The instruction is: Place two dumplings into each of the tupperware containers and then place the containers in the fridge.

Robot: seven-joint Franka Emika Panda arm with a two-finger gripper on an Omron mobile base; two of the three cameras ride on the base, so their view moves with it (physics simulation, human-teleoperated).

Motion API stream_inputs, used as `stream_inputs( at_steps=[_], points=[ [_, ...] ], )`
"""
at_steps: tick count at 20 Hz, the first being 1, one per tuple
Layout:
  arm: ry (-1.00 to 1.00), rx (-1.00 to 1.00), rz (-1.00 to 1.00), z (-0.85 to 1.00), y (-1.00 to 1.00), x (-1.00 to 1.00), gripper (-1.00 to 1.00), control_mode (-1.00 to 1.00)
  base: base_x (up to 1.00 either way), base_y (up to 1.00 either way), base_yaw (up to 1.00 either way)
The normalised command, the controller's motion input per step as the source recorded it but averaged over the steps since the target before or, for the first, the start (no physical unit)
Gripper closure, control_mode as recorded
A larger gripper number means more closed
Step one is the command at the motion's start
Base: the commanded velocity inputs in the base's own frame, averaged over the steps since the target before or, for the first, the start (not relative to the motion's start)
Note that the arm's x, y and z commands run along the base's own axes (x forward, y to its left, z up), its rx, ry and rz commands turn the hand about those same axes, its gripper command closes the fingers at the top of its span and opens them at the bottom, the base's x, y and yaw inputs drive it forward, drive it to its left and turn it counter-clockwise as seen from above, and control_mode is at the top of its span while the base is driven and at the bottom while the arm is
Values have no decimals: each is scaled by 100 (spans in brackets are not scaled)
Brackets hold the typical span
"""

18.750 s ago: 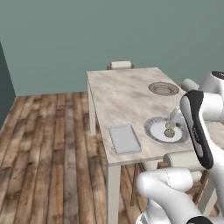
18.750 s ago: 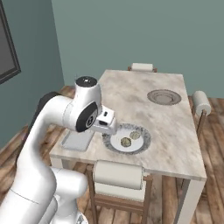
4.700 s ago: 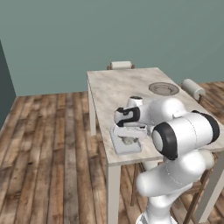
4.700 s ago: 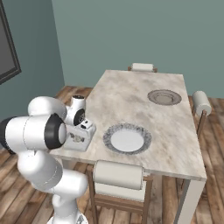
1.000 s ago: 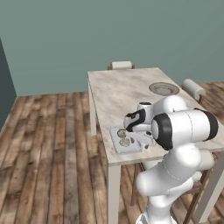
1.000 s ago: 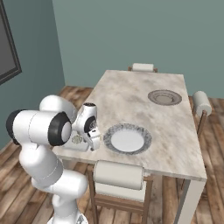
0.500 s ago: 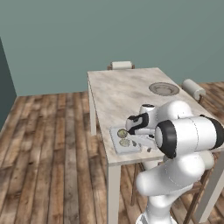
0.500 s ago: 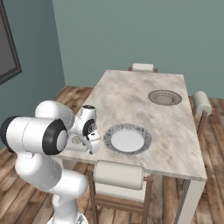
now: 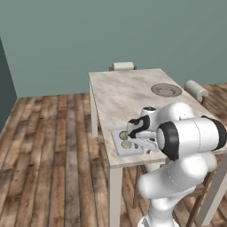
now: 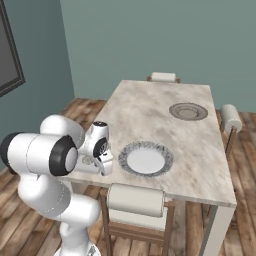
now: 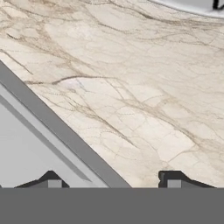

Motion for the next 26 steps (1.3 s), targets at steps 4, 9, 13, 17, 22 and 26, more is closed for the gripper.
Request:
stream_inputs(
  at_steps=[4,9,13,17,22,26],
  points=[
    [0,0,0,0,0,0,100,-100,0,0,0],
    [0,0,0,0,0,0,100,-100,0,0,0],
    [0,0,-1,6,-3,0,100,-100,0,0,0],
    [0,0,-3,81,0,-28,100,-100,0,0,0],
    [-1,0,-2,100,-3,-71,100,-100,0,0,0],
    [0,0,0,100,-4,-63,100,-100,0,0,0]
  ],
)
